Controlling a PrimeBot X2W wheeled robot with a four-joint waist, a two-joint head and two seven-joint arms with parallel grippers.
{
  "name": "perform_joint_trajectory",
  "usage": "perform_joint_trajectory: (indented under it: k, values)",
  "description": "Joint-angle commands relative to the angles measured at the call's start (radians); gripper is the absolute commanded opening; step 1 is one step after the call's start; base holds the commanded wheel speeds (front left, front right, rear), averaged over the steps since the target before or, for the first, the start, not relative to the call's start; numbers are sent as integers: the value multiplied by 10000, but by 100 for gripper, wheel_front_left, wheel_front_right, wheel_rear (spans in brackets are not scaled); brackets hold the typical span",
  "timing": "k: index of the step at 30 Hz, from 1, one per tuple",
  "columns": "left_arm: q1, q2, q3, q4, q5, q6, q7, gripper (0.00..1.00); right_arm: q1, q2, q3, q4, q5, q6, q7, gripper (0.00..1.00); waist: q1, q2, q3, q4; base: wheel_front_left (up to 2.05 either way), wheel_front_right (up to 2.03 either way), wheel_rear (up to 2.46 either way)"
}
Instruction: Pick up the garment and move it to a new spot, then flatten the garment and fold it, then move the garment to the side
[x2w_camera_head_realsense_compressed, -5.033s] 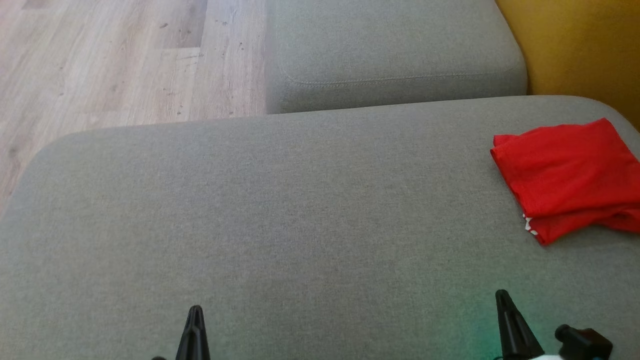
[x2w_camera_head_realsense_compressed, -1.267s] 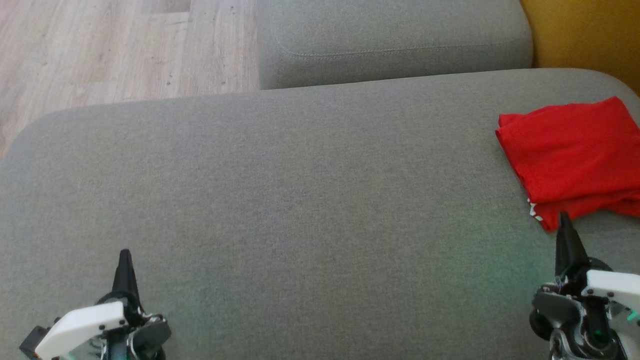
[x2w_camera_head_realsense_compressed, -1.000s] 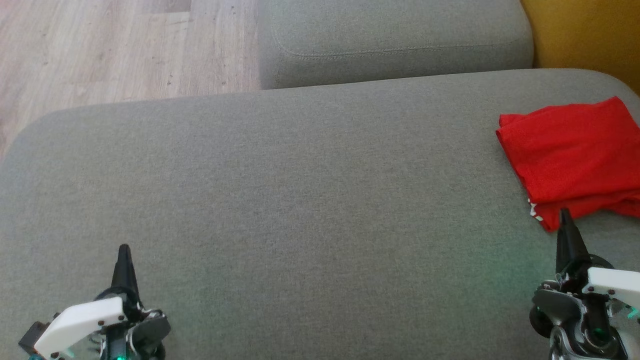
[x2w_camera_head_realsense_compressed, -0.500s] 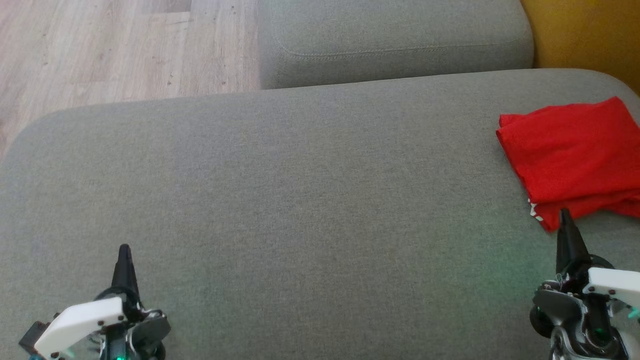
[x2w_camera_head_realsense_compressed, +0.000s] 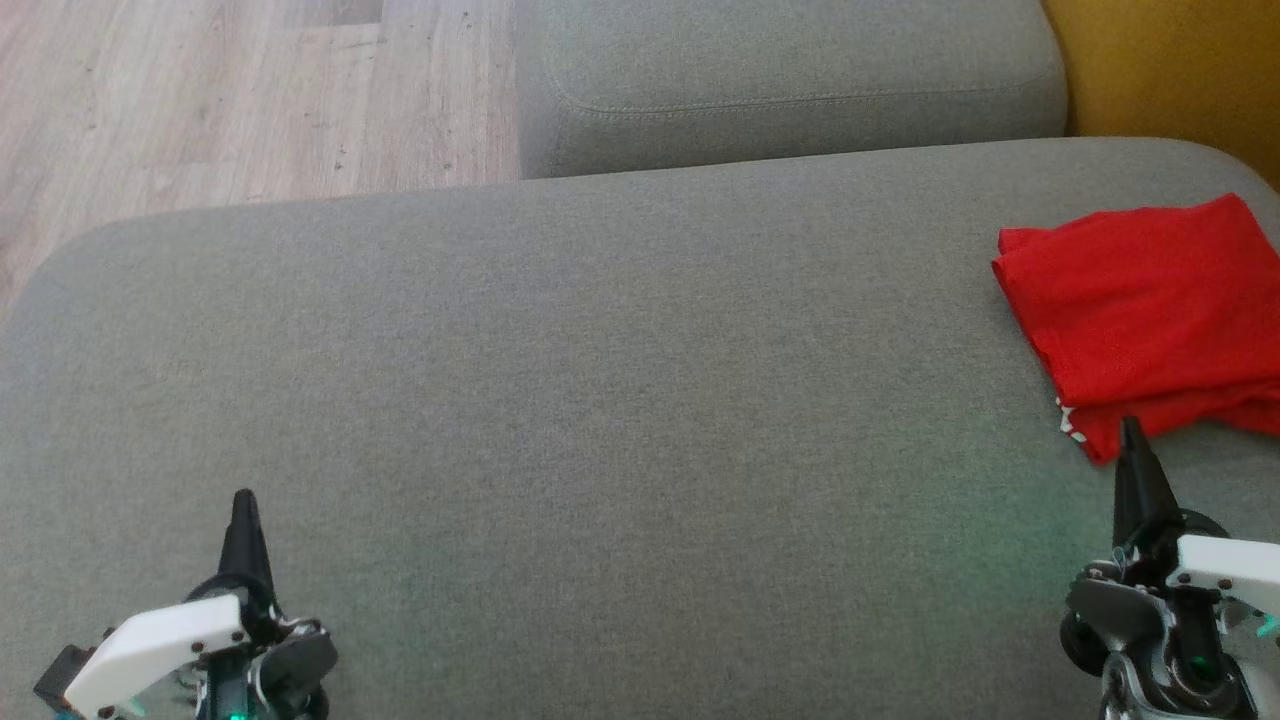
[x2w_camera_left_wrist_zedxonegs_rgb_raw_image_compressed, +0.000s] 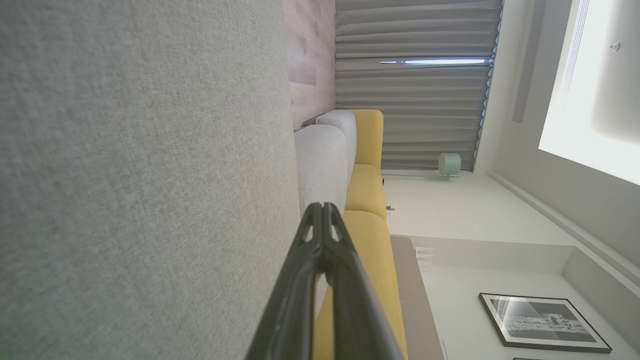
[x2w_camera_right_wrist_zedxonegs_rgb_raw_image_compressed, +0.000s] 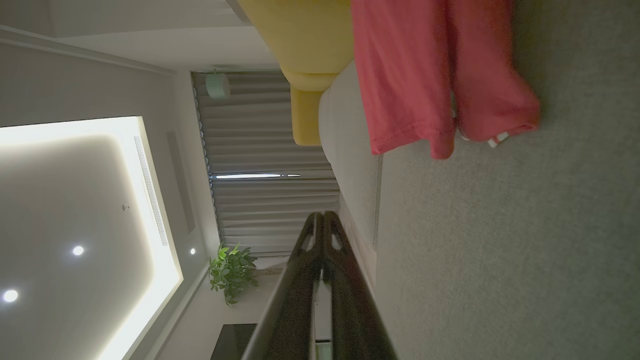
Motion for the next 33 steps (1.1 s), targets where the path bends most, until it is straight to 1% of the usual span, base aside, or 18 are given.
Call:
perform_joint_trajectory:
  k: [1,33]
  values:
    - [-484,80,338,-281,78,-67,59,0,-463,-28,156,-327,-29,-7,87,0,0,0,0,0,0,0,0]
    - [-491,18,426,-277,151,-67,130,0,-469,20,88,-323,-86,-7,142,0,0,0,0,0,0,0,0]
